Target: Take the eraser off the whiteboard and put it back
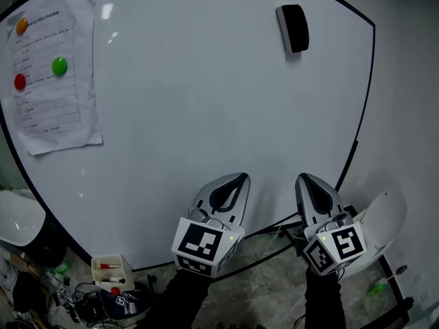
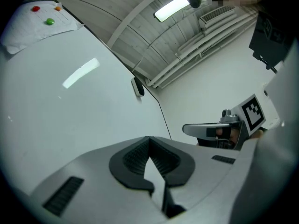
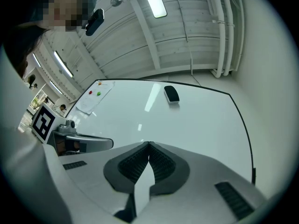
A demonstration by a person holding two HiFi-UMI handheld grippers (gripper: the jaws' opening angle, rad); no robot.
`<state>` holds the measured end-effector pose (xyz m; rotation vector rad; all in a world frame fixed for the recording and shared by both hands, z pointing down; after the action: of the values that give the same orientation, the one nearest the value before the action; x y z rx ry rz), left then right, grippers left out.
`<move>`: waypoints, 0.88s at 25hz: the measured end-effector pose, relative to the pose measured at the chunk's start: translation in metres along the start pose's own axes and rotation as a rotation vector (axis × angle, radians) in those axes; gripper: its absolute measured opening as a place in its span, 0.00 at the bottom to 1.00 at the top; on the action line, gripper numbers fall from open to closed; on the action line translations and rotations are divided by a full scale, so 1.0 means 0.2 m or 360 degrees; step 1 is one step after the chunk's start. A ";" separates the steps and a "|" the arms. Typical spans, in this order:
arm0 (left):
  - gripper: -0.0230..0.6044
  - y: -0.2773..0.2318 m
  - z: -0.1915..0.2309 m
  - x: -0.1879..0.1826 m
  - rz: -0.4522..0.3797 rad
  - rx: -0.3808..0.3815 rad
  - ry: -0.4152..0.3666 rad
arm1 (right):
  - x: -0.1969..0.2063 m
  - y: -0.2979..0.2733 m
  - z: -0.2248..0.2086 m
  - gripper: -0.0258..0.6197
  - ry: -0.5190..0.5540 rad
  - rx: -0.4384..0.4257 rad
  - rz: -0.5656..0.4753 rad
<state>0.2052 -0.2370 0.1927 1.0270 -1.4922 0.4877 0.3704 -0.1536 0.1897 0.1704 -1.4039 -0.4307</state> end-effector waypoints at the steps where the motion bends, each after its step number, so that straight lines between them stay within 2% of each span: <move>1: 0.05 -0.02 0.01 -0.01 -0.0005 -0.0004 -0.0006 | 0.00 -0.02 -0.01 0.05 0.0003 -0.0007 -0.0004; 8: 0.05 -0.12 0.07 -0.03 -0.0037 -0.0080 -0.0037 | 0.03 -0.14 -0.11 0.05 0.0014 -0.0070 -0.0041; 15: 0.05 -0.21 0.10 -0.05 -0.0072 -0.0137 -0.0066 | -0.01 -0.26 -0.22 0.05 0.0059 -0.0172 -0.0161; 22: 0.05 -0.26 0.12 -0.01 -0.0048 -0.0171 -0.0085 | -0.04 -0.38 -0.30 0.06 0.0111 -0.0251 -0.0217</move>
<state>0.2344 -0.2824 0.1721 0.9835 -1.5315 0.3574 0.4137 -0.2276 0.1452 0.1514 -1.2884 -0.6402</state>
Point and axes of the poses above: the fingertips, and each gripper's own axes: y backward along the fingers, z to its left, x out of its underside, the point moved 7 cm from there along y, backward along the fingers, and after that the axes turned 3 degrees about -x, right-handed, at the moved point
